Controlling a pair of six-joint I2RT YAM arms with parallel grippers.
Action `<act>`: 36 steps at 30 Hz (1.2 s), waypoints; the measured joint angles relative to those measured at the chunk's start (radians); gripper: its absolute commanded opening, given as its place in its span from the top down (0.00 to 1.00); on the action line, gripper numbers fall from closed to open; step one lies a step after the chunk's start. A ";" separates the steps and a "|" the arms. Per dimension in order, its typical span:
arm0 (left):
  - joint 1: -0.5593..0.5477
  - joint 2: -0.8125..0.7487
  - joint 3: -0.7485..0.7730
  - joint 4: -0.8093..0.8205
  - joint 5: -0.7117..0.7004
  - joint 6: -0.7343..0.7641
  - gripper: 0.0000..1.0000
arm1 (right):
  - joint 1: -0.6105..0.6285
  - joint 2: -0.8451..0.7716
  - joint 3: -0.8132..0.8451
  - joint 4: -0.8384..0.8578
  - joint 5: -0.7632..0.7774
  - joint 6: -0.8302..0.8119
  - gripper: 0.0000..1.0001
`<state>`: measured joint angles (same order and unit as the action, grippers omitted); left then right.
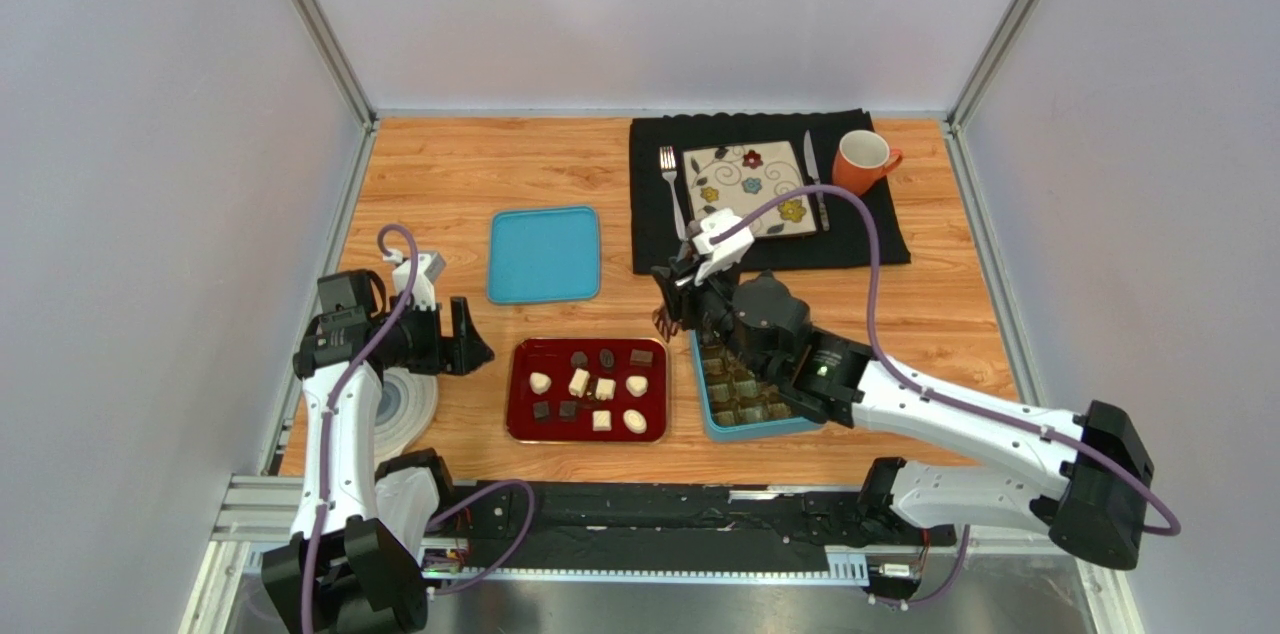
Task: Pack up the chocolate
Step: Pick up the fake chocolate from the plate.
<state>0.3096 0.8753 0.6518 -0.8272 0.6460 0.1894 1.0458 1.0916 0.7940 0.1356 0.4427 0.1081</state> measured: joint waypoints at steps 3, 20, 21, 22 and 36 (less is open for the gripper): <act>0.000 0.000 0.000 0.000 0.000 0.000 0.15 | 0.042 0.073 0.036 0.025 0.001 -0.001 0.68; 0.000 -0.009 0.000 -0.015 -0.001 0.021 0.14 | 0.113 0.489 0.242 0.132 -0.006 0.000 0.64; 0.000 -0.009 0.000 -0.016 -0.002 0.023 0.14 | 0.114 0.499 0.251 0.138 -0.007 0.000 0.64; 0.000 -0.009 0.000 -0.016 -0.002 0.023 0.14 | 0.114 0.509 0.259 0.145 -0.007 0.000 0.64; 0.000 -0.003 0.000 -0.021 -0.007 0.035 0.14 | 0.114 0.610 0.294 0.203 -0.006 0.018 0.59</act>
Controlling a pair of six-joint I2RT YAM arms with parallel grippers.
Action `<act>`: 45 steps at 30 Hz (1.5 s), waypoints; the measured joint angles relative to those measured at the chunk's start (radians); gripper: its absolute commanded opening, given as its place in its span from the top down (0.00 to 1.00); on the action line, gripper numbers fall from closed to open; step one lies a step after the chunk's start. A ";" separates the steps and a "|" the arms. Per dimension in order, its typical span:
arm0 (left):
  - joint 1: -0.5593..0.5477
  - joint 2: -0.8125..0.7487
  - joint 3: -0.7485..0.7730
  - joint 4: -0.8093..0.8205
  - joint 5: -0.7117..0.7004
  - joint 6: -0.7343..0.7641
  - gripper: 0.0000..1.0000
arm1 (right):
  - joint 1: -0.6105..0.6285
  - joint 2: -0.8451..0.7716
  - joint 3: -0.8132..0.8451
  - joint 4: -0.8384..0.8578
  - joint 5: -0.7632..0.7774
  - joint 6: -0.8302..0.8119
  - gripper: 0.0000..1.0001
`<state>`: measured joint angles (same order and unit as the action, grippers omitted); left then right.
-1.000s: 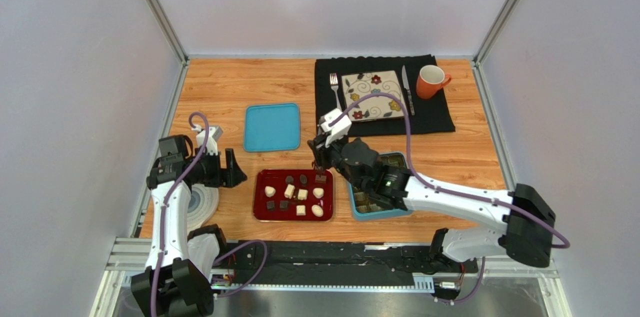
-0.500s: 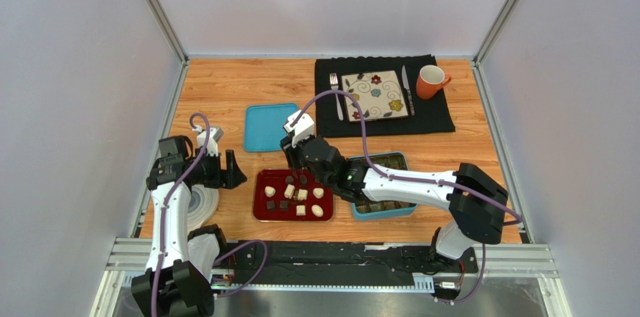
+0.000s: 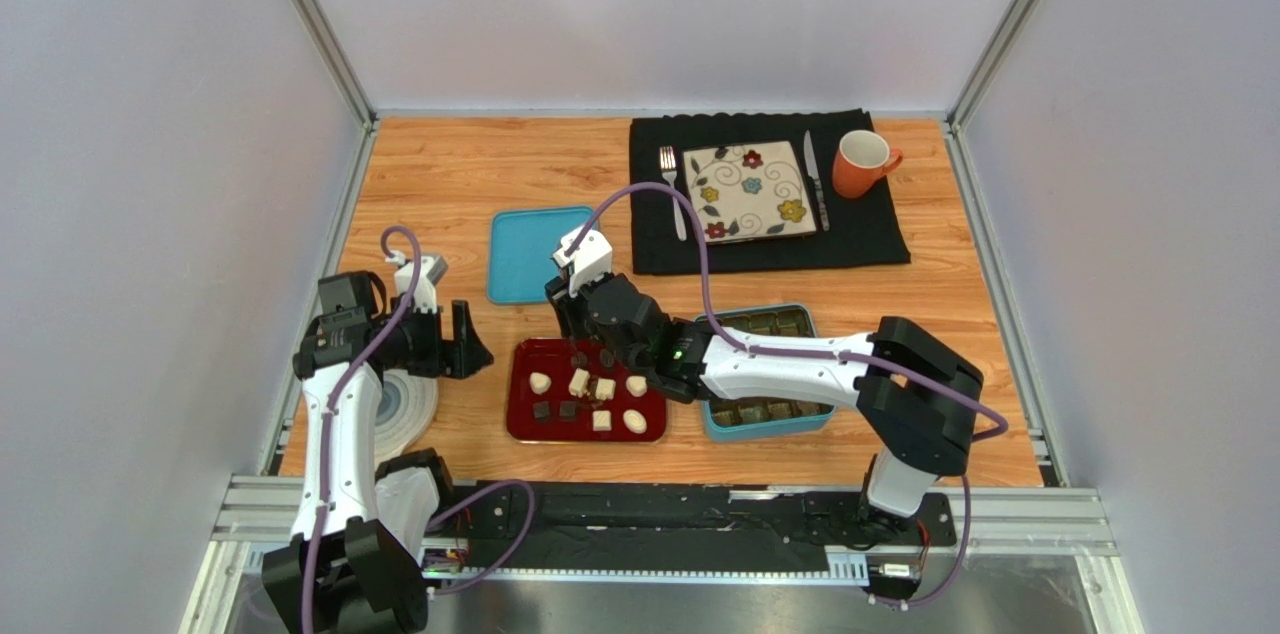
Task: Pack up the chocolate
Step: Pick up the fake chocolate from the plate.
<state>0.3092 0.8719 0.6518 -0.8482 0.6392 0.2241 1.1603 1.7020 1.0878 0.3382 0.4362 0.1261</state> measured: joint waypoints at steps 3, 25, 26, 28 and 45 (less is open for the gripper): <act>0.000 0.001 0.000 0.000 -0.001 0.002 0.14 | 0.000 0.006 0.000 0.008 0.000 0.008 0.58; 0.000 0.002 0.000 -0.001 -0.001 0.008 0.14 | 0.002 0.044 -0.011 0.055 0.001 0.054 0.58; 0.000 0.002 0.000 -0.001 -0.001 0.010 0.14 | 0.002 0.044 -0.018 0.064 0.001 0.058 0.59; 0.000 0.002 0.000 -0.001 -0.001 0.010 0.14 | 0.003 0.043 -0.033 0.072 0.001 0.066 0.59; 0.000 -0.010 0.000 -0.005 -0.001 0.011 0.14 | 0.017 0.013 -0.085 0.064 0.017 0.084 0.59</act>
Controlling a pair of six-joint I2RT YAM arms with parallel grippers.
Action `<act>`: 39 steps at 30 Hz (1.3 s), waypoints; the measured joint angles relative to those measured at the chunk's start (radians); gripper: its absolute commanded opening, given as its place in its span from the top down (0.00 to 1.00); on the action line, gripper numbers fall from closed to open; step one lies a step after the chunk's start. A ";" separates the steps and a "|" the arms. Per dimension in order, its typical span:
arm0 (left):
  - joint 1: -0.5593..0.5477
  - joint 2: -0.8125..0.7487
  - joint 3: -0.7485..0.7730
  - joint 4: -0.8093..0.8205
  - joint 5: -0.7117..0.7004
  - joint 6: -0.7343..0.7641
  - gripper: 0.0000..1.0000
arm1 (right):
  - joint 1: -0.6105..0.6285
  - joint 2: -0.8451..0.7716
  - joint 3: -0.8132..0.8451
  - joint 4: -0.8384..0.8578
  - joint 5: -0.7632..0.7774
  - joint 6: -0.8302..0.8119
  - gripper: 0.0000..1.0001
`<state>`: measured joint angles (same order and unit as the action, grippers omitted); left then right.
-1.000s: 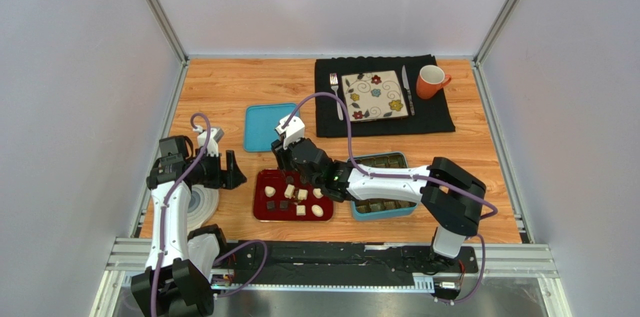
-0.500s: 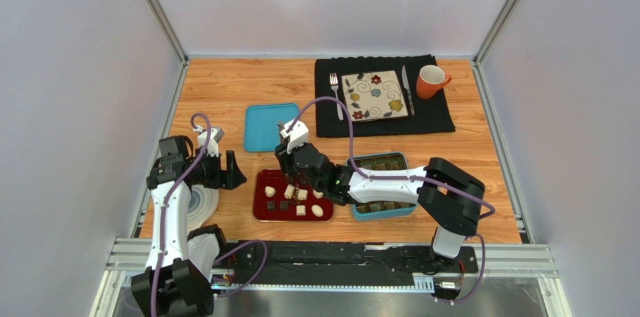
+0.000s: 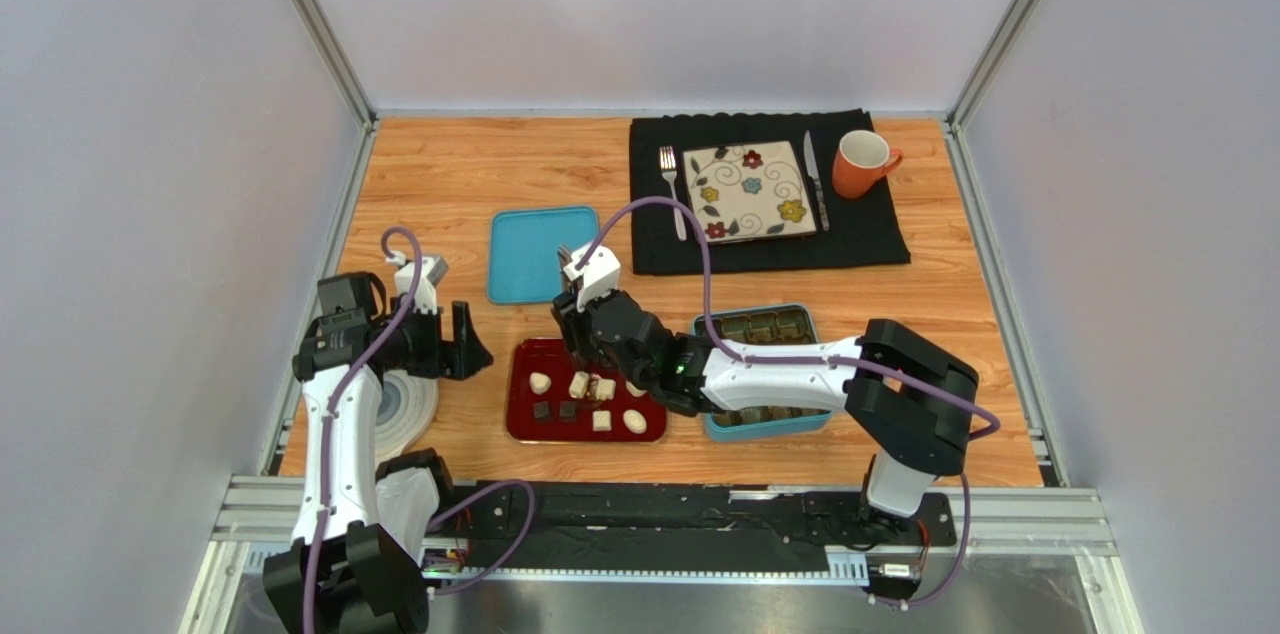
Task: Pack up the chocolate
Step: Pick up the fake chocolate from the plate.
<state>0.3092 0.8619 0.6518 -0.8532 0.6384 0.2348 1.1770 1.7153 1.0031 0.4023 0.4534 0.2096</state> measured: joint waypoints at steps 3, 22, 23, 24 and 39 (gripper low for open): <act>0.000 -0.004 0.000 0.000 0.000 0.001 0.14 | 0.000 0.000 0.000 0.000 0.002 0.000 0.59; 0.000 -0.004 0.000 -0.002 0.000 0.008 0.14 | 0.000 0.044 0.068 -0.026 0.030 -0.031 0.60; 0.000 -0.004 0.000 -0.002 0.000 0.008 0.14 | 0.000 0.044 0.072 -0.031 0.034 -0.032 0.59; 0.000 -0.004 0.000 -0.002 0.000 0.008 0.15 | 0.000 0.044 0.076 -0.036 0.036 -0.034 0.59; 0.000 -0.005 0.010 -0.014 -0.002 0.023 0.15 | -0.002 0.056 0.100 -0.065 0.035 -0.019 0.59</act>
<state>0.3096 0.8574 0.6613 -0.8673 0.6369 0.2577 1.1748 1.7718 1.1027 0.3374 0.4881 0.1909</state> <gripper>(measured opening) 0.857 0.406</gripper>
